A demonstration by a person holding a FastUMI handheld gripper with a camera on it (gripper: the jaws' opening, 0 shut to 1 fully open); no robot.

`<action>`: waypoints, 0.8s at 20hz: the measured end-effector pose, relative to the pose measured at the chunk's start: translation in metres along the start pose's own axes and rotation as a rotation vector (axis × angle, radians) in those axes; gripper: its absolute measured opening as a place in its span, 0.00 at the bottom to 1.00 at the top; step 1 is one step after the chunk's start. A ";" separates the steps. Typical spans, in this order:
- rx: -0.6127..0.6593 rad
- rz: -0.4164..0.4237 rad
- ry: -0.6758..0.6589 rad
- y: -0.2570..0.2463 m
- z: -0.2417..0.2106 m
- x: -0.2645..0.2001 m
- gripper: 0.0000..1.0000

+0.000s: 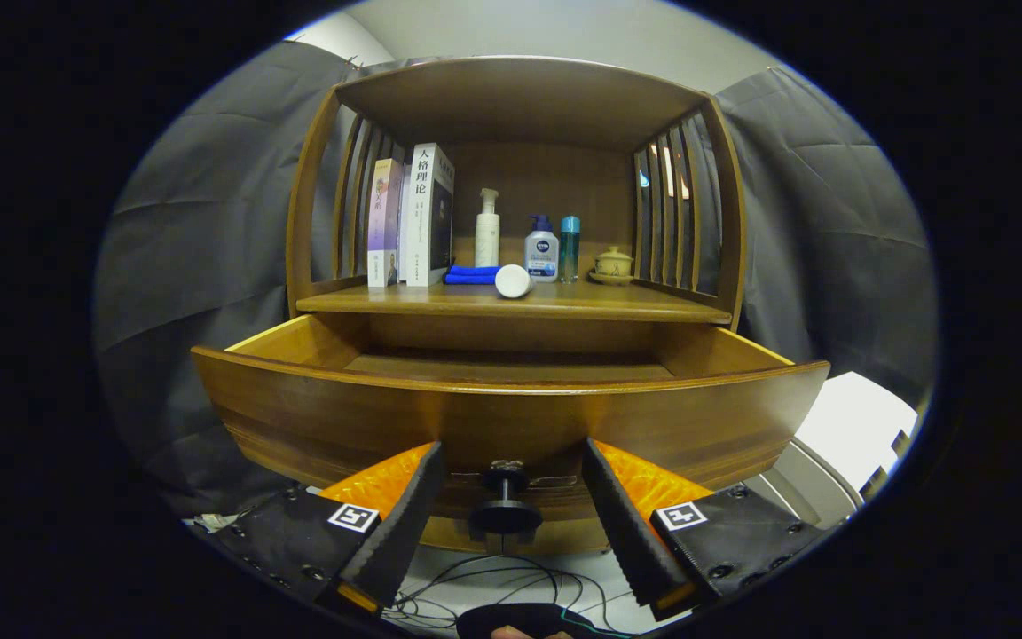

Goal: Pull open the drawer, take out the items inside it, and place them on the countertop above the cabinet.

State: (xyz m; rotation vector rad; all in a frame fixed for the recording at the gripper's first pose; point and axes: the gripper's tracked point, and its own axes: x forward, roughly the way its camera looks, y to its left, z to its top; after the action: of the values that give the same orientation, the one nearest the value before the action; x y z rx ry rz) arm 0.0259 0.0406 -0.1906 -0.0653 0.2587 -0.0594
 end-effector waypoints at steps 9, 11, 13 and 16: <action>0.002 -0.024 0.004 0.012 0.021 0.045 0.98; 0.000 -0.028 0.005 0.012 0.024 0.056 0.98; 0.005 -0.028 0.008 0.013 0.027 0.068 0.98; 0.006 -0.031 0.012 0.003 0.028 0.090 0.98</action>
State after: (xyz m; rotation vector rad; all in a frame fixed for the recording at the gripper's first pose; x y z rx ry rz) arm 0.1197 0.0395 -0.1870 -0.0633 0.2696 -0.0911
